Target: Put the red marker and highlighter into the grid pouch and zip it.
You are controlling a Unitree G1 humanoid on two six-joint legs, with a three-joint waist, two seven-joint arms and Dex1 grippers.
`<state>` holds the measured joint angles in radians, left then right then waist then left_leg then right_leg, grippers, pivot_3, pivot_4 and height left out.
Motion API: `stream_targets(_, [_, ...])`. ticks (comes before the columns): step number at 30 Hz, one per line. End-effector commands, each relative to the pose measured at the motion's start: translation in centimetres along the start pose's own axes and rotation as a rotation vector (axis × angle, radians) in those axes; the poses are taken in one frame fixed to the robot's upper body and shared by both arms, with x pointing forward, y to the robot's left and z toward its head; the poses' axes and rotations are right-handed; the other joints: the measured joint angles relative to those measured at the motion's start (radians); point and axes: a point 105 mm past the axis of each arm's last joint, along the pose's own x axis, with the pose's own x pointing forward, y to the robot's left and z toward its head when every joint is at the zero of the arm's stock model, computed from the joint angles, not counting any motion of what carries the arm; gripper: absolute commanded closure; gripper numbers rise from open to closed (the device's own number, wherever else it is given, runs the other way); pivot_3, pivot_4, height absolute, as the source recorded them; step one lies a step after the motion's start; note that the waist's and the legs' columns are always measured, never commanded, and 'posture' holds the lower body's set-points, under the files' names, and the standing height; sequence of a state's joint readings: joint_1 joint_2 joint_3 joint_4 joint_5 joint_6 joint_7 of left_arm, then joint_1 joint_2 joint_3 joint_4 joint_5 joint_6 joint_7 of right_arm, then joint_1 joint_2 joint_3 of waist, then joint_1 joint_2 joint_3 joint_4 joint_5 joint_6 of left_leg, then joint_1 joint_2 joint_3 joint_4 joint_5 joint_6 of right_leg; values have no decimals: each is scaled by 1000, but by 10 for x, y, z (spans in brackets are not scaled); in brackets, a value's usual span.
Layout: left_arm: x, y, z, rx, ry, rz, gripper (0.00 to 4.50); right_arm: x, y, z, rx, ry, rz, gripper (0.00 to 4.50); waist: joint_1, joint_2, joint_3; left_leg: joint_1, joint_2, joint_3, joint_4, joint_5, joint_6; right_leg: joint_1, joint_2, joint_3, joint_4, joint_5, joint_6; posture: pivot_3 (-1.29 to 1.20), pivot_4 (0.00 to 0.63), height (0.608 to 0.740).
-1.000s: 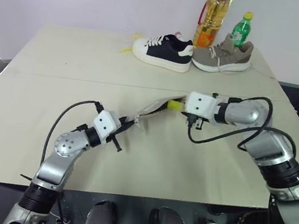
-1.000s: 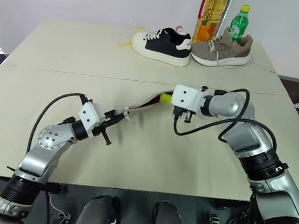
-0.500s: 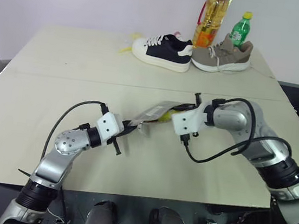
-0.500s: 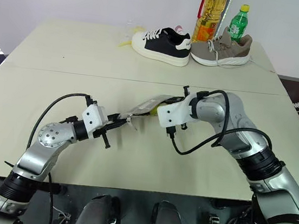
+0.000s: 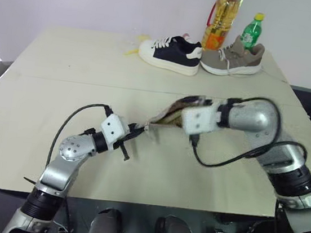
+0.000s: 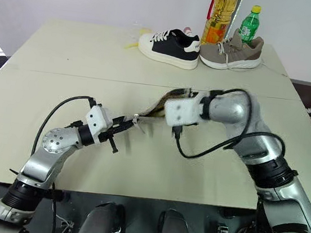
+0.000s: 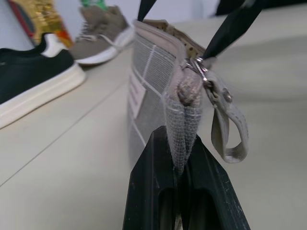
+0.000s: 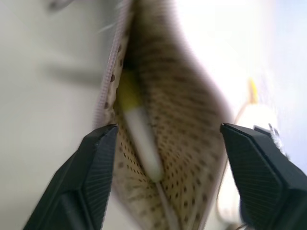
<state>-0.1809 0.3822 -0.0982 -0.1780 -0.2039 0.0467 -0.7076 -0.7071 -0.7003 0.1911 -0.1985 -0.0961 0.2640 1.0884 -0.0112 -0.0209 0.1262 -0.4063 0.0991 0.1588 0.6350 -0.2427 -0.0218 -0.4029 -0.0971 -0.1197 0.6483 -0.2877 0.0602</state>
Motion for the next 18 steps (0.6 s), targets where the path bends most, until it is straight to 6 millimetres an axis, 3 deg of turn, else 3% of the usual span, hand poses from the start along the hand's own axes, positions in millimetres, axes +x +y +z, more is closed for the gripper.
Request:
stream_targets(1, [4,21,17,-36,-86,97,4500,-27,-25,23,315,-214,-85,869,0,0,0,0,0,-1,0,0,0,0,0,0,0,0,0,0,150,705])
stream_targets(3, [12,28,23,-100,-139,143,4500,-35,-12,27,495,-306,-16,869,3,0,0,0,0,-1,1,0,0,0,0,0,0,0,0,0,150,705])
stream_targets(5, [17,30,27,-140,-169,159,4500,-30,6,22,607,-286,24,869,3,-2,-1,0,0,-3,1,0,1,1,0,0,0,0,0,0,150,705])
stream_targets(10, [22,27,28,-193,-197,166,4500,15,34,7,791,-175,-51,869,-9,-1,-1,1,0,-2,0,-1,1,1,0,-1,1,0,0,0,150,705])
stream_targets(14, [24,24,29,-209,-205,169,4500,42,33,17,920,-204,-142,869,-7,-2,-1,1,0,-3,-1,0,0,0,1,0,2,0,0,0,150,705])
stream_targets(18, [25,23,29,-210,-204,169,4500,49,35,30,934,-232,-134,869,2,-2,-2,-2,-1,-2,0,0,0,-1,0,-1,1,0,0,0,150,705])
